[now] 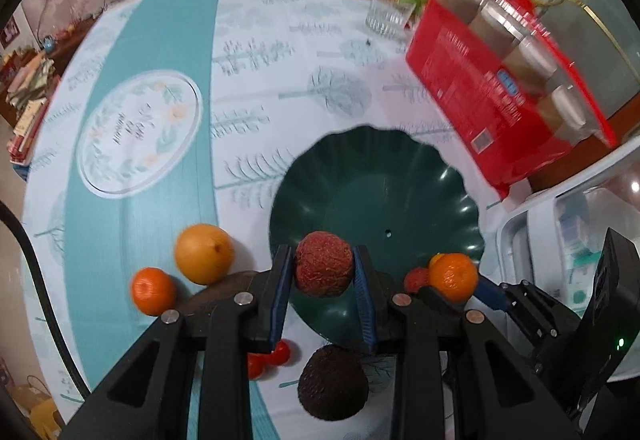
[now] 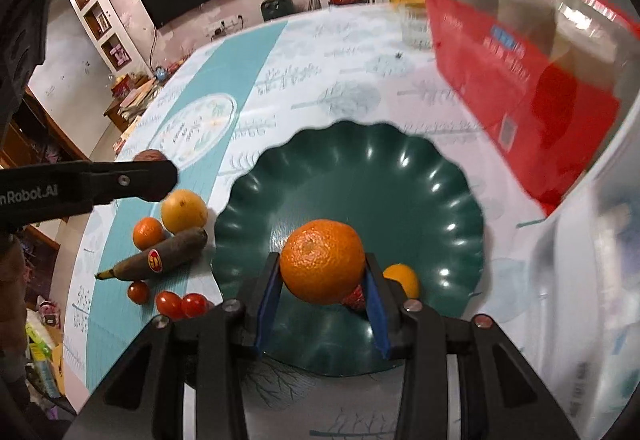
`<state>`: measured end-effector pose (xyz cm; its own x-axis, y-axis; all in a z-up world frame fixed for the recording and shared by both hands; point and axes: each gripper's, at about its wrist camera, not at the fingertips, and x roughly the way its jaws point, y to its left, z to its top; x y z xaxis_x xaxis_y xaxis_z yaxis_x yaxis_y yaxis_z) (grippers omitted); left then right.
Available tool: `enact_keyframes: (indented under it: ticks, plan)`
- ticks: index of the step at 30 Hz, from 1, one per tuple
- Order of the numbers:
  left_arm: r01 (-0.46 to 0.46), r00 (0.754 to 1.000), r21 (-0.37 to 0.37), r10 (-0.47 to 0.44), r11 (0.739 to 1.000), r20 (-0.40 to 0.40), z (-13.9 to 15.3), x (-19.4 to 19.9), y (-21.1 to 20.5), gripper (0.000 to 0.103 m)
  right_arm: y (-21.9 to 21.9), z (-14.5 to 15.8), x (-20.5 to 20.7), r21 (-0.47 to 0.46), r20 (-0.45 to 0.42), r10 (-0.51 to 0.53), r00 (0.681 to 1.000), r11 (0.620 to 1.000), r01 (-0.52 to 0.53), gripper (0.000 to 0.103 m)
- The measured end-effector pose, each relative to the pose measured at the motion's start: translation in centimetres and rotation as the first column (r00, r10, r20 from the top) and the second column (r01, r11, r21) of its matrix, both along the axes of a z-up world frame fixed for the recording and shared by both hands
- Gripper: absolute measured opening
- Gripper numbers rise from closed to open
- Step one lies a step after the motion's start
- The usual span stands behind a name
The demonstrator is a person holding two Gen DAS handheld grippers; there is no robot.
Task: Organize fruits
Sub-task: 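Place the lychee and tangerine on the green plate, opening both tools, then withdraw both tools from the plate toward the remaining fruits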
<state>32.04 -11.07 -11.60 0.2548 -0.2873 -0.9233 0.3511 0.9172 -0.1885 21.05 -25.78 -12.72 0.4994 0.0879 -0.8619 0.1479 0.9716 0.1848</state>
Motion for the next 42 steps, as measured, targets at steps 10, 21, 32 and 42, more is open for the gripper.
enact_keyframes:
  ticks: [10, 21, 32, 42]
  plan:
    - [0.048, 0.991, 0.048, -0.042, 0.998, -0.123, -5.2, 1.3, -2.6, 0.029, 0.4, -2.7, 0.9, -0.026, -0.06, 0.046, 0.997, 0.999, -0.047, 0.04]
    - [0.068, 0.994, 0.084, -0.06, 0.994, -0.089, -4.5, 0.8, -2.7, 0.049, -0.4, -1.7, 0.2, -0.003, -0.045, 0.009, 0.999, 1.0, -0.009, 0.046]
    - [0.005, 0.999, 0.079, -0.003, 0.997, -0.036, -0.7, -2.3, 0.2, 0.066, 0.4, 0.7, -1.9, 0.02, -0.015, -0.005, 1.0, 1.0, 0.006, 0.053]
    - [-0.048, 0.999, 0.049, 0.047, 0.998, 0.002, 1.2, -6.9, 4.5, 0.068, 0.5, 2.7, -4.2, 0.075, -0.008, -0.064, 0.998, 0.995, 0.065, 0.059]
